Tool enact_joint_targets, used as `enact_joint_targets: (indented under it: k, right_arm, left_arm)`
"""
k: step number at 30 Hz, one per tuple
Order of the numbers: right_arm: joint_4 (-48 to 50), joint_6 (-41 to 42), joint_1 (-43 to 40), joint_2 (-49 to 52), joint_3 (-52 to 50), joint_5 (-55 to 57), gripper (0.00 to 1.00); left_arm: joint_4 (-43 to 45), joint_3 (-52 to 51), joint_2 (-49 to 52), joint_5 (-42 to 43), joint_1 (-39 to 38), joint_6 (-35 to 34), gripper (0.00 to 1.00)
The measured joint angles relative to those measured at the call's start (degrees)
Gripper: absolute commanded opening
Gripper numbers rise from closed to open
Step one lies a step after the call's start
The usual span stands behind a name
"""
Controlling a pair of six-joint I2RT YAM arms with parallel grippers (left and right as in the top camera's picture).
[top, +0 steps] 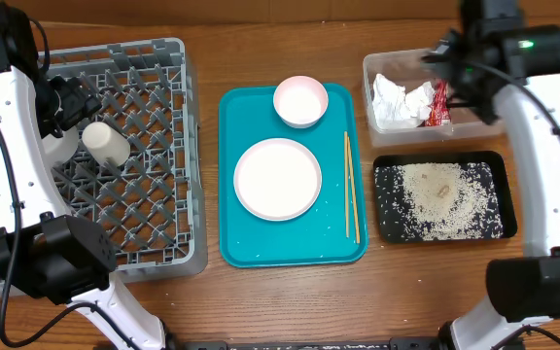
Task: Sort waste into correct bins and load items into the dishwasher
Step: 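Release the plate and retract the right arm to the right side, then reach the left gripper to the white plate on the teal tray and grasp its rim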
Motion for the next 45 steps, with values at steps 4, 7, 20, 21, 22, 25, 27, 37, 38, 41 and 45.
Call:
enact_joint_targets:
  k: [4, 7, 20, 21, 22, 25, 27, 37, 38, 41, 45]
  right_arm:
    - [-0.52, 0.02, -5.66, 0.0, 0.0, 0.37, 1.0]
    - [-0.55, 0.02, -8.59, 0.0, 0.0, 0.57, 1.0]
    - [-0.52, 0.02, -10.43, 0.0, 0.0, 0.76, 1.0]
    - [-0.57, 0.0, -10.43, 0.0, 0.0, 0.76, 1.0]
    - [-0.57, 0.02, -10.43, 0.0, 0.0, 0.76, 1.0]
    - [-0.55, 0.02, -10.43, 0.0, 0.0, 0.79, 1.0]
    - [-0.57, 0.02, -10.43, 0.0, 0.0, 0.76, 1.0]
    - [-0.57, -0.02, -10.43, 0.0, 0.0, 0.79, 1.0]
    - [-0.57, 0.0, -10.43, 0.0, 0.0, 0.79, 1.0]
    - [-0.59, 0.0, -10.43, 0.0, 0.0, 0.76, 1.0]
    - [-0.57, 0.02, -10.43, 0.0, 0.0, 0.76, 1.0]
  left_arm:
    - [0.0, 0.0, 0.0, 0.02, 0.0, 0.0, 1.0]
    - [-0.04, 0.0, 0.0, 0.87, 0.0, -0.48, 1.0]
    - [-4.44, -0.11, 0.0, 38.88, -6.43, 13.27, 1.0]
    - [-4.46, -0.11, 0.0, 40.0, -9.14, 14.23, 1.0]
    - [-4.42, -0.11, 0.0, 40.3, -11.74, 14.84, 1.0]
    - [-3.32, -0.15, 0.0, 39.15, -21.81, 15.17, 1.0]
    - [-1.36, -0.31, 0.0, 37.33, -28.26, 15.15, 1.0]
    - [6.64, -0.44, 0.02, 25.88, -49.2, 13.55, 0.77]
    - [6.6, -0.44, 0.09, 22.82, -51.19, 12.74, 0.71]
    - [6.45, -0.42, 0.98, 15.78, -55.78, 9.92, 0.65]
    - [6.47, -0.42, 5.42, 10.16, -59.89, 7.41, 0.53]
